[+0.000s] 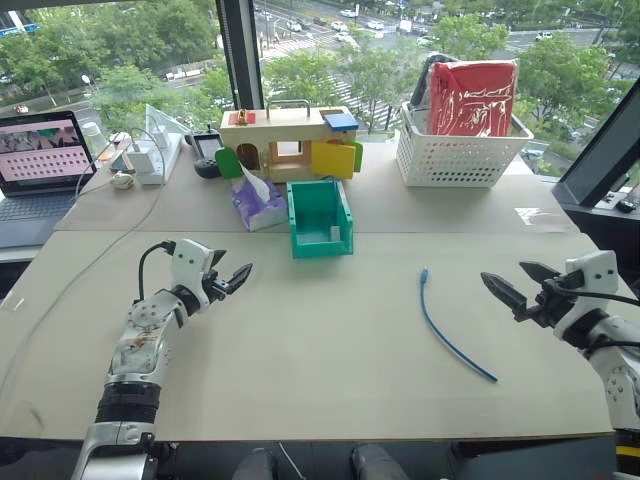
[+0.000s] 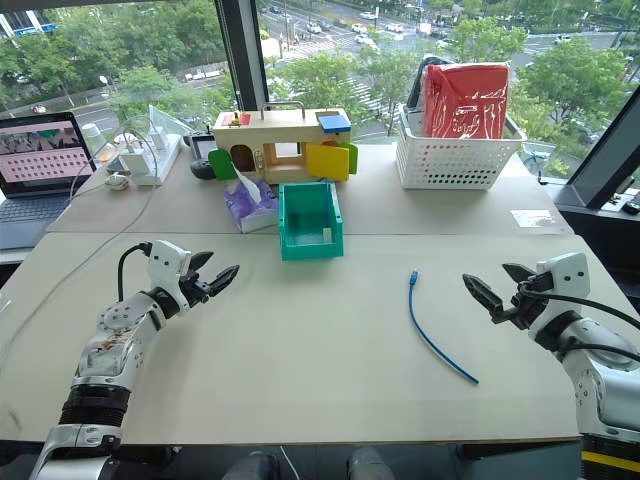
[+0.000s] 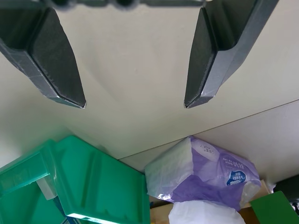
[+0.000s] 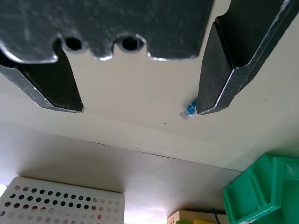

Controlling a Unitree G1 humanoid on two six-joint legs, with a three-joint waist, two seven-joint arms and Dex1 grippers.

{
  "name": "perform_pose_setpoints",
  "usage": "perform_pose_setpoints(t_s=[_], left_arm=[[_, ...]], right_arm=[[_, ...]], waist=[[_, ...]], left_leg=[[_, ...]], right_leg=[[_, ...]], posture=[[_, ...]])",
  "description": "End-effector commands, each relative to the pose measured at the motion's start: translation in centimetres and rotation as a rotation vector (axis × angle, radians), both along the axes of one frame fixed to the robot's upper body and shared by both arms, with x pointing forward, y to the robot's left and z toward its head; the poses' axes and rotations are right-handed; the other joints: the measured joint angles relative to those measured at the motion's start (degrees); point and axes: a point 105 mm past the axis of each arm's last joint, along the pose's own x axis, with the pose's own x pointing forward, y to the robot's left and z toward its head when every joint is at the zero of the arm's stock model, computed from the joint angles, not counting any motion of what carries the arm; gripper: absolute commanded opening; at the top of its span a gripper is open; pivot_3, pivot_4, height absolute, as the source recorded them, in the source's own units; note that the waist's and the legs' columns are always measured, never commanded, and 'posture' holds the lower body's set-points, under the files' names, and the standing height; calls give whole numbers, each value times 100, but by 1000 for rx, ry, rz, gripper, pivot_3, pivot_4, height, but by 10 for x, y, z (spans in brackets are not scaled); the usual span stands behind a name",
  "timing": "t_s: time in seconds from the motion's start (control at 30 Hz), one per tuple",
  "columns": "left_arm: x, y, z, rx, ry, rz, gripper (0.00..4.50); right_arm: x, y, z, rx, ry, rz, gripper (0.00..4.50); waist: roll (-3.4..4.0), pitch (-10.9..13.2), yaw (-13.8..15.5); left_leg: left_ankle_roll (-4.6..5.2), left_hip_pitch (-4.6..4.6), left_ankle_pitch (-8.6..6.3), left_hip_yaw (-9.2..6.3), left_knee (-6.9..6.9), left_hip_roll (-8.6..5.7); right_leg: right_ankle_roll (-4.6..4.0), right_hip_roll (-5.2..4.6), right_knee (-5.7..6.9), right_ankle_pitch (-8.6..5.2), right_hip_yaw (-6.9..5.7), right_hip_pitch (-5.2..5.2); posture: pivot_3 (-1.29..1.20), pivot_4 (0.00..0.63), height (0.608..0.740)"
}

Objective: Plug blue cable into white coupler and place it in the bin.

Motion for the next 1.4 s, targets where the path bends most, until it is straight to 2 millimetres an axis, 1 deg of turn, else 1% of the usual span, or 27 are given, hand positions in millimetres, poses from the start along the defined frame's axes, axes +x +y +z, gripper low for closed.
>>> perform_pose_setpoints(t_s=[0.03, 0.1, 0.13, 0.17, 0.23, 0.3, 0.4, 0.47, 0.57, 0.67, 0.77, 0.83, 0.9, 1.0, 1.07, 1.1, 1.13, 1.17, 1.23, 1.27, 1.3, 1.37, 1.4], left_arm=[[-2, -11, 24, -33, -49, -112, 3598], [-12, -25, 47, -81, -71, -283, 3598], [-17, -30, 53, -73, -75, -352, 3598], [-23, -34, 57, -50, -69, -413, 3598], [-32, -40, 60, -13, -53, -495, 3598], [-39, -45, 62, 0, -32, -548, 3598], [-48, -52, 63, 2, 2, -587, 3598], [-51, -56, 62, 5, 14, -593, 3598], [-61, -59, 57, 29, 38, -614, 3598], [-67, -59, 53, 37, 55, -623, 3598], [-71, -59, 52, 49, 60, -628, 3598], [-71, -60, 51, 62, 58, -627, 3598], [-70, -60, 50, 70, 56, -619, 3598], [-63, -58, 53, 26, 65, -570, 3598], [-63, -58, 53, 26, 70, -566, 3598], [-64, -57, 54, 30, 70, -566, 3598], [-64, -57, 54, 32, 70, -566, 3598], [-64, -57, 54, 33, 69, -565, 3598], [-64, -56, 55, 33, 69, -563, 3598], [-64, -55, 54, 42, 69, -562, 3598], [-64, -54, 54, 46, 69, -562, 3598], [-64, -54, 54, 49, 69, -563, 3598], [-64, -54, 54, 49, 69, -563, 3598]], right_arm=[[-3, 1, 23, -15, -56, 13, 4442], [-6, 17, 32, -38, -8, 70, 4442], [-4, 26, 34, -70, 14, 85, 4442], [-1, 40, 34, -96, 43, 112, 4442], [2, 58, 32, -122, 95, 141, 4442], [6, 70, 27, -123, 149, 143, 4442], [15, 87, 15, -22, 223, 120, 4442], [21, 91, 8, 17, 250, 84, 4442], [33, 86, -7, 44, 291, -17, 4442], [41, 83, -12, 55, 294, -70, 4442], [52, 87, -19, 77, 302, -98, 4442], [61, 89, -23, 81, 306, -118, 4442], [69, 94, -30, 130, 315, -124, 4442], [73, 100, -41, 138, 335, -132, 4442], [75, 93, -50, 0, 316, -168, 3942], [75, 90, -53, -60, 304, -175, 3782], [74, 91, -55, -80, 302, -169, 3434], [73, 92, -57, -67, 305, -161, 3132], [71, 94, -59, -43, 304, -151, 2344], [71, 94, -60, -55, 303, -143, 2122], [70, 95, -60, -60, 301, -134, 1658], [69, 96, -59, -62, 297, -117, 1052], [69, 96, -58, -61, 294, -111, 623]], waist=[[0, 0, 1], [1, 1, 0], [1, 2, 0], [1, 1, -12], [2, 1, -68], [3, 0, -87], [1, 1, -80], [0, 1, -73], [0, 2, -27], [0, 2, -3], [0, 2, -9], [0, 2, -14], [0, 2, -32], [0, 2, -37], [-1, 1, -33], [-1, 2, -34], [0, 2, -33], [-1, 1, -26], [-1, 1, -24], [-1, 1, -24], [-1, 1, -24], [-1, 1, -24], [-1, 1, -26]], left_leg=[[0, 0, 0, 0, 0, 0], [0, -3, 0, 0, 2, 0], [0, -10, 0, 0, 2, -2], [0, -10, 0, -2, 5, -2], [0, -5, 0, -3, 6, -1], [0, 3, 0, -10, 6, -1], [0, -2, 0, -21, 6, -1], [0, -8, 0, -25, 9, -1], [0, -15, 0, -29, 11, -3], [0, -18, 0, -30, 10, -4], [0, -18, 0, -31, 11, -4], [1, -15, 1, -32, 11, -4], [1, -13, 1, -33, 11, -3], [1, -12, 1, -36, 10, -1], [1, -14, 0, -38, 10, -1], [1, -15, 0, -38, 10, -2], [1, -15, 1, -38, 11, -3], [1, -15, 1, -38, 11, -3], [1, -14, 1, -41, 11, -3], [1, -13, 1, -41, 11, -3], [1, -13, 1, -44, 11, -3], [1, -12, 1, -44, 11, -3], [1, -12, 1, -45, 11, -3]], right_leg=[[0, 0, 0, 0, 0, 0], [0, 0, 2, 0, -1, -3], [0, 0, 5, 0, -1, -8], [0, 0, 8, -1, -1, -9], [-2, 2, 12, -2, -2, -8], [-6, 4, 17, -5, -3, -3], [-7, 3, 16, -9, -12, -1], [-8, 3, 16, -9, -14, -3], [-9, 1, 15, -9, -20, -7], [-9, 0, 14, -9, -23, -9], [-10, 0, 15, -9, -27, -9], [-10, 1, 16, -9, -28, -7], [-11, 1, 17, -9, -28, -6], [-14, 4, 19, -9, -31, -6], [-14, 3, 19, -9, -34, -6], [-14, 2, 17, -9, -35, -4], [-14, 0, 16, -9, -36, -4], [-14, 0, 16, -9, -36, -4], [-14, 0, 17, -9, -39, -3], [-14, 1, 17, -9, -39, -2], [-14, 1, 17, -9, -40, -1], [-14, 1, 17, -9, -41, -1], [-14, 1, 17, -9, -41, 0]], posture=[[0, 150, 734], [0, 150, 734], [0, 150, 734], [0, 150, 734], [0, 150, 734], [0, 150, 734], [0, 150, 734], [0, 150, 734], [0, 150, 734], [0, 150, 734], [0, 150, 734], [0, 150, 734], [0, 150, 734], [0, 150, 734], [0, 150, 734], [0, 150, 734], [0, 150, 734], [0, 150, 734], [0, 150, 734], [0, 150, 734], [0, 150, 734], [0, 150, 734], [0, 150, 734]])
